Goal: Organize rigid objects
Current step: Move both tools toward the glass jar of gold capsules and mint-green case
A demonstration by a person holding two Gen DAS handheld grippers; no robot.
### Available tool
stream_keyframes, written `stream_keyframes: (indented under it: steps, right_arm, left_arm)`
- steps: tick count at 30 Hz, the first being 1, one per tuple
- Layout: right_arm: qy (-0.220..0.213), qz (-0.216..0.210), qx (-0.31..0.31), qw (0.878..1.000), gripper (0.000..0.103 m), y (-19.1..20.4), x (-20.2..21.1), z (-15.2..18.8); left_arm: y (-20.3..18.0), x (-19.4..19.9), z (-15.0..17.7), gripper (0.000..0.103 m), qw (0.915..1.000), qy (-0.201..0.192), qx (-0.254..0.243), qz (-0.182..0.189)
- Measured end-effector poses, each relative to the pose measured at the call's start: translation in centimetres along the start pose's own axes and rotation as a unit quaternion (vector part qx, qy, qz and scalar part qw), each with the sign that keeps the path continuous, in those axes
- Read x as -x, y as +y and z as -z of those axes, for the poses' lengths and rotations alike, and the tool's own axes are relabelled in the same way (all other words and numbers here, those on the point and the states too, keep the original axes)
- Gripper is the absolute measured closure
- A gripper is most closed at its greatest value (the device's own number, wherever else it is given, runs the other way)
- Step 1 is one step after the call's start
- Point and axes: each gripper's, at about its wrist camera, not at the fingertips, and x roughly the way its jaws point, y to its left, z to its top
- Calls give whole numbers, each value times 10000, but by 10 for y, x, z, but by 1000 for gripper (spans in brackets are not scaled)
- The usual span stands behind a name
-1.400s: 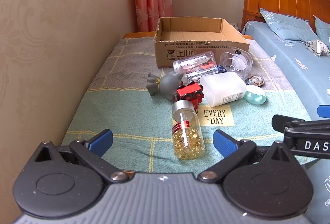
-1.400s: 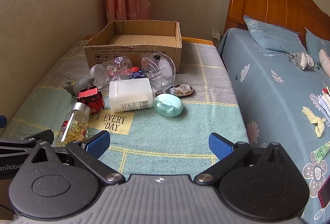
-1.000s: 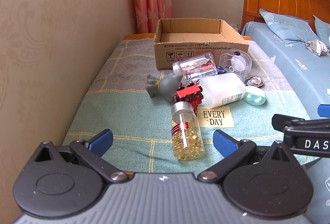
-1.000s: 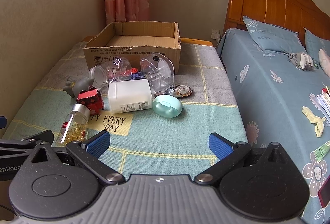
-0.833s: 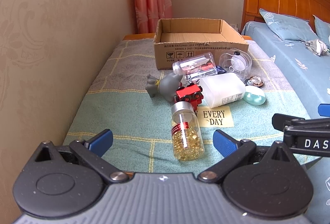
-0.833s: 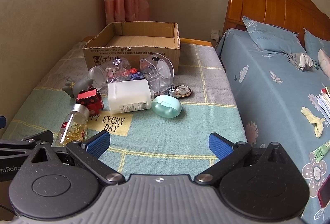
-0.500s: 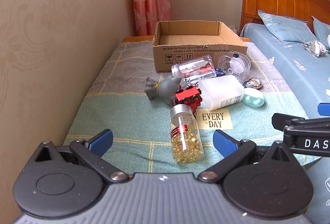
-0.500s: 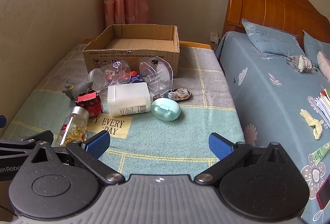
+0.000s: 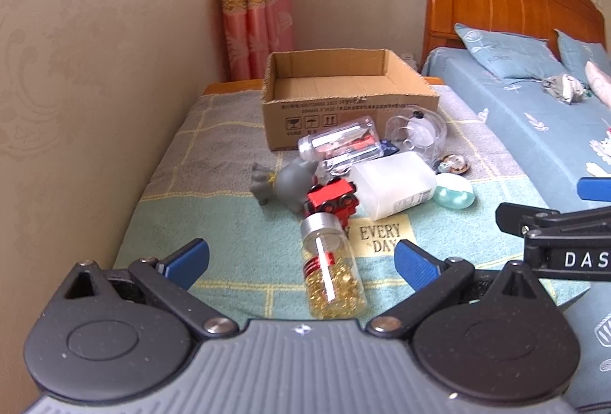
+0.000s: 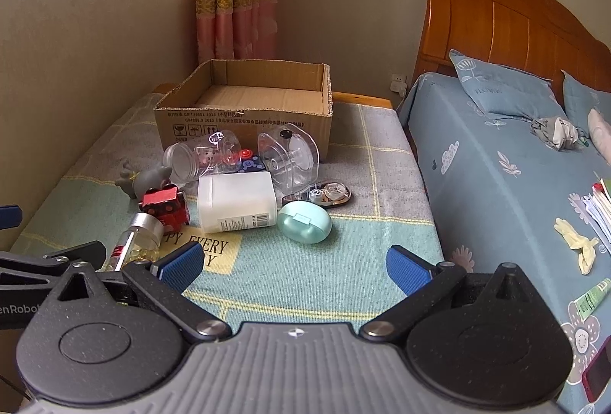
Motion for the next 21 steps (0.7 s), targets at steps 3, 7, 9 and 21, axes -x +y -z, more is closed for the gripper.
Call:
stream_keyframes:
  steps: [3, 7, 9, 21]
  right_arm:
    - [-22, -46, 49, 10000, 0, -4, -4, -1]
    - [-74, -79, 44, 9999, 0, -12, -13, 0]
    - [-80, -175, 23, 9998, 0, -15, -18, 0]
    - [17, -668, 409, 9969, 0, -24, -63, 24]
  left_arm:
    - [0, -5, -1, 1, 9996, -26, -162, 225]
    - [-4, -17, 1, 1, 9980, 16, -577, 264]
    - [-4, -26, 4, 1, 9969, 131, -673, 392]
    - [2, -81, 26, 1, 9885, 920, -900, 794]
